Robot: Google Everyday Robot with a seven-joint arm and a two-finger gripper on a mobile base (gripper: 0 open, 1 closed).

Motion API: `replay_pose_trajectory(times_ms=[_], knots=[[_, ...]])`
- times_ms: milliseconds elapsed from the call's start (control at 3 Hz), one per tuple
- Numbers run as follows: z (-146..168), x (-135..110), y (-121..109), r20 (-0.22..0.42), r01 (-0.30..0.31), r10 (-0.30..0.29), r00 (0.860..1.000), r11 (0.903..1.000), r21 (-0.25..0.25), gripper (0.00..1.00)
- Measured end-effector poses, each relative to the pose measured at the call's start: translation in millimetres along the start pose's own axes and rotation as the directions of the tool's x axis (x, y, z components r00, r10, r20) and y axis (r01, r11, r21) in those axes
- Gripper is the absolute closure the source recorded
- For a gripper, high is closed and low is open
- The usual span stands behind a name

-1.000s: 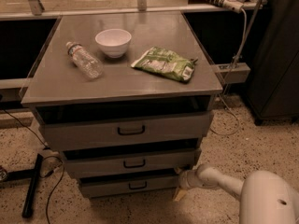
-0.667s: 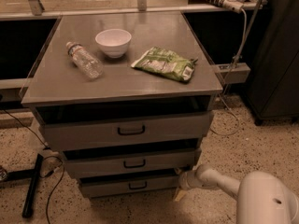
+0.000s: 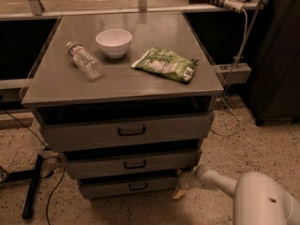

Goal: Open bottom drawer

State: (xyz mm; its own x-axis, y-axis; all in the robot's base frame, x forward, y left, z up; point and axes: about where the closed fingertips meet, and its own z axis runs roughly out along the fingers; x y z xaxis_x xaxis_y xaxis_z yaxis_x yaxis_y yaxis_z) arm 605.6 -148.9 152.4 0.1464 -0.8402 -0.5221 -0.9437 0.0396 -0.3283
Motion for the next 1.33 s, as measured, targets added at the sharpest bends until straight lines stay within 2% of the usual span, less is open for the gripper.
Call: replay_pose_trajectory(times_ms=[1000,1333], knots=[[-11.1,-7.5,-5.7,0.0,0.0,0.0,1.0,1.0,0.0,0.84],[-20.0,-6.3,8.9,0.003,-0.009,0.009,1.0,1.0,0.002,1.0]])
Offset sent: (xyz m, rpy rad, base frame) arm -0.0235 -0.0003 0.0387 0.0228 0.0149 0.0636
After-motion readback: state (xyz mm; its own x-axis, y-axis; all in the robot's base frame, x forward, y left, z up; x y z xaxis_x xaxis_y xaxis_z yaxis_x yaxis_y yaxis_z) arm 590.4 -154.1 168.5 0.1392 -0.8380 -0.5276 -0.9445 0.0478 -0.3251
